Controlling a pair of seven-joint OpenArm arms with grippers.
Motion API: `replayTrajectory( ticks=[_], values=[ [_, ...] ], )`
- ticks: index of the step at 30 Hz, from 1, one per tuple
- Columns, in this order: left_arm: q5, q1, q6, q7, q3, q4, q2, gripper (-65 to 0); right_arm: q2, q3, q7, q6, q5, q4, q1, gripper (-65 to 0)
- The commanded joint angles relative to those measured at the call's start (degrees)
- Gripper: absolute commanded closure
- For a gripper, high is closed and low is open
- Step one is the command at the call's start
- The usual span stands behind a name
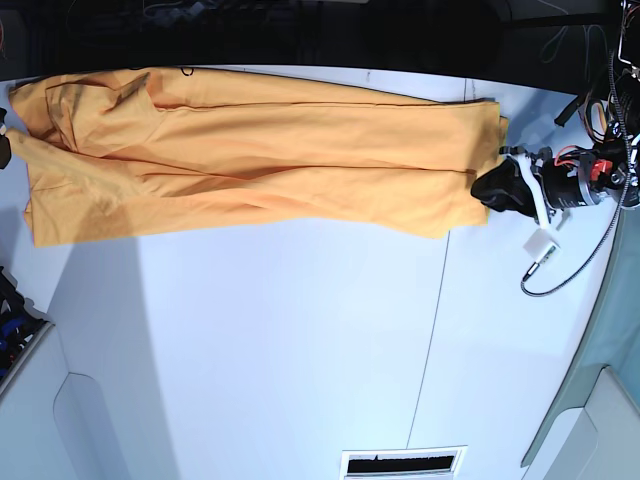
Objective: Layout the t-shirt on the table in an organized manner, then fold the t-shirt properly
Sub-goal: 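Grasp the folded edge with the left gripper and fold it over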
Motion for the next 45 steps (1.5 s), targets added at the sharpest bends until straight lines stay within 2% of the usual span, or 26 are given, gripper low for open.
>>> replayTrajectory(
  ticks=[1, 4, 7, 9, 15, 18, 21, 26, 31, 32, 33, 36, 37, 42, 45],
  values=[
    [-2.36, -1.07, -0.49, -0.98, -2.10, 0.85, -1.11, -21.5, 1.42, 0.63, 1.77, -0.48, -0.20, 0.83, 0.92, -31.2],
    [-3.82, -1.42, -0.49, -2.29, -5.66, 0.85, -0.81, -21.7, 1.42, 0.63, 1.86, -2.05, -2.62, 0.66, 4.09, -31.2],
    [-2.12, -2.01, -0.49, -2.34, -6.14, 0.85, 0.28, -32.1, 1.46, 0.57, 2.16, -2.64, -5.20, -1.57, 8.79, -31.2],
    [0.00, -2.01, -0.49, -2.64, -6.10, 0.72, 1.66, -35.5, 1.55, 0.42, 3.52, -2.60, -6.19, -5.07, 11.96, -31.2],
    [9.18, -3.65, -0.49, -9.53, -6.05, -3.41, 6.25, -35.5, 1.73, -5.03, 8.33, -2.58, -12.81, -22.23, 24.65, -31.2],
    [11.50, -7.15, -0.49, -9.94, -5.25, -9.27, 8.09, -35.5, 1.88, -9.66, 13.40, -2.60, -17.99, -30.77, 29.73, -31.2],
    [12.31, -11.32, -0.49, -9.94, -3.37, -16.04, 9.25, -35.5, 1.81, -13.64, 16.94, -2.60, -20.35, -37.29, 33.14, -31.2],
    [15.04, -16.35, -0.49, -11.08, -0.11, -23.96, 10.38, -35.5, 1.38, -17.11, 17.75, -2.56, -20.65, -41.11, 35.39, -31.2],
    [17.42, -16.72, -0.49, -11.61, 4.28, -24.98, 10.40, -35.4, 1.42, -17.55, 17.73, -2.56, -22.12, -41.11, 35.36, -30.2],
    [17.94, -16.74, -0.49, -11.61, 5.27, -24.98, 10.40, -34.4, 1.42, -17.55, 17.73, -2.51, -22.12, -41.11, 35.36, -26.7],
    [18.40, -16.74, -0.49, -11.61, 6.25, -24.98, 10.36, -29.7, 1.42, -17.55, 17.73, -2.03, -22.14, -41.11, 35.36, -21.5],
    [18.95, -16.72, -0.49, -11.13, 8.70, -24.98, 10.29, -4.3, 1.42, -17.55, 17.73, -1.05, -23.26, -41.11, 35.34, 0.0],
    [18.93, -16.72, -0.49, -10.45, 9.22, -24.98, 10.29, 0.0, 1.42, -17.53, 17.73, -1.07, -23.21, -41.11, 35.34, 0.0],
    [18.49, -17.14, -0.49, -8.31, 9.66, -24.63, 9.92, 0.0, 1.88, -17.35, 17.73, -1.05, -22.71, -39.98, 35.36, 0.0],
    [15.21, -17.20, -0.49, -5.79, 9.66, -22.18, 8.17, 0.0, 1.88, -16.37, 16.20, 0.20, -22.67, -37.00, 35.06, 0.0]
  ],
)
